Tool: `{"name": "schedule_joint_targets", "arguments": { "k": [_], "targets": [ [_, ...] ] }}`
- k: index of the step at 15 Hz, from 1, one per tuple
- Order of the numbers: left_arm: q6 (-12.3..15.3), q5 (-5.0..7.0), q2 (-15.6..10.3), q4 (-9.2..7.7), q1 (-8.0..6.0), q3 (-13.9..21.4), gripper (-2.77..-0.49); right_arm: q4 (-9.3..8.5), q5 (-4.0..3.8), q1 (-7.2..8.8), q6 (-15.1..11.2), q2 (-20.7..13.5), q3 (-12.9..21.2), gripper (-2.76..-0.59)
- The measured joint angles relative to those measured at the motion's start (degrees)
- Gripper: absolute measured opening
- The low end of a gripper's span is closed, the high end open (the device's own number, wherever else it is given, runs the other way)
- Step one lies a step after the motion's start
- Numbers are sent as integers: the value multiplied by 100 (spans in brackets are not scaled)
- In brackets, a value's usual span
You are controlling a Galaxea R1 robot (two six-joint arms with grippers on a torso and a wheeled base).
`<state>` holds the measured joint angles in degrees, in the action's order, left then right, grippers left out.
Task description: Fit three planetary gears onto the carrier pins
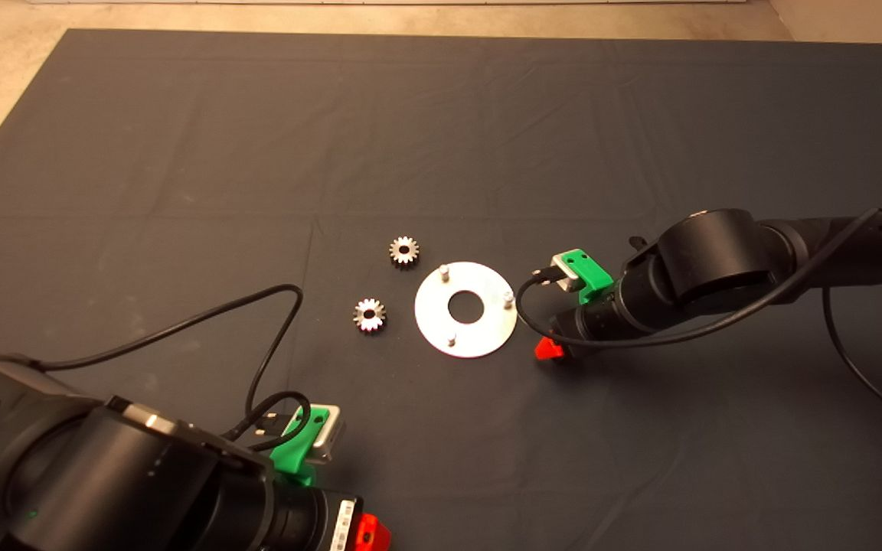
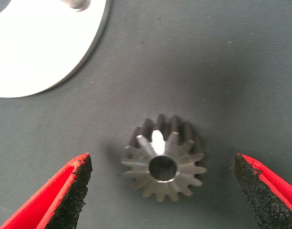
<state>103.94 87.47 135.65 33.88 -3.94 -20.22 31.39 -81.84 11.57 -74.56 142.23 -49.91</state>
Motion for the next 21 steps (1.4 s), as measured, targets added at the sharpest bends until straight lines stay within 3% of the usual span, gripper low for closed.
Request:
{"name": "schedule_joint_targets", "arguments": {
  "k": [6, 10, 16, 21],
  "targets": [
    [6, 0, -39, 0, 0, 0, -64, 0, -21, -54, 2, -5, 2, -124],
    [9, -2, -122, 0, 0, 0, -64, 0, -37, -110, 24, -2, 2, -151],
    [9, -2, -155, 0, 0, 0, -64, 0, -43, -155, 124, 0, 2, -167],
    [9, -2, -158, 0, 0, 0, -64, 0, -32, -155, 171, 0, -11, -195]
  ]
}}
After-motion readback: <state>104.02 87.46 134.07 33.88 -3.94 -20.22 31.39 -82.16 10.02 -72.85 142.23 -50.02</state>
